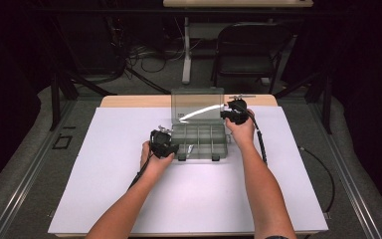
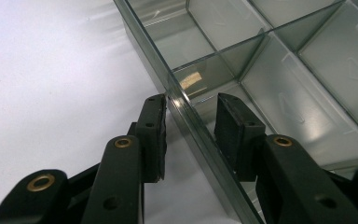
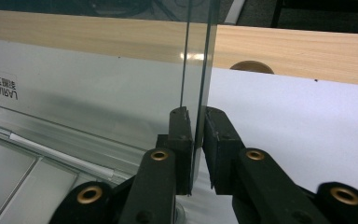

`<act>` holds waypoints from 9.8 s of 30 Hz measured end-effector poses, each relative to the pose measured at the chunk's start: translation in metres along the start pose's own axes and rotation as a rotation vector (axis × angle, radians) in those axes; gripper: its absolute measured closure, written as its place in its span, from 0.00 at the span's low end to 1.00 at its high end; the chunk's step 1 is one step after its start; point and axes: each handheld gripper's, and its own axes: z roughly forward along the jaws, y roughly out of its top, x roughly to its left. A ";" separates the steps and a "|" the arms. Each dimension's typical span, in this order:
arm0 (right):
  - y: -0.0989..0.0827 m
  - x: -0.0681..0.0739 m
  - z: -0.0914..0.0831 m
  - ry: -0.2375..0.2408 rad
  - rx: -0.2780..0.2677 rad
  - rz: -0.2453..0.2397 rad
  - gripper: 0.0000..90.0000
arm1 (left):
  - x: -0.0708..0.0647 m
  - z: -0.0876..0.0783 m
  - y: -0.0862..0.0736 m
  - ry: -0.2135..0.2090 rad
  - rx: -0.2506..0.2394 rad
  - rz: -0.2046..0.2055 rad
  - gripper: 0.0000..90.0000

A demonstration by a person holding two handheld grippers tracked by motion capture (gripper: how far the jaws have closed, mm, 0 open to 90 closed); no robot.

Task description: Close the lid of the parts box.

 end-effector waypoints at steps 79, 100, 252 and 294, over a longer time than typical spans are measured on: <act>-0.012 0.001 -0.006 -0.020 -0.080 -0.013 0.96 | 0.043 -0.060 0.093 0.018 -0.106 -0.008 0.45; -0.015 0.001 -0.008 -0.016 -0.099 -0.024 0.96 | 0.056 -0.028 0.127 0.005 -0.112 -0.089 0.59; 0.024 0.070 -0.091 0.029 0.004 -0.168 1.00 | 0.010 -0.077 0.052 -0.167 -0.184 -0.020 1.00; -0.046 0.070 -0.093 0.138 0.047 -0.141 1.00 | 0.003 -0.059 -0.019 -0.179 -0.149 -0.003 1.00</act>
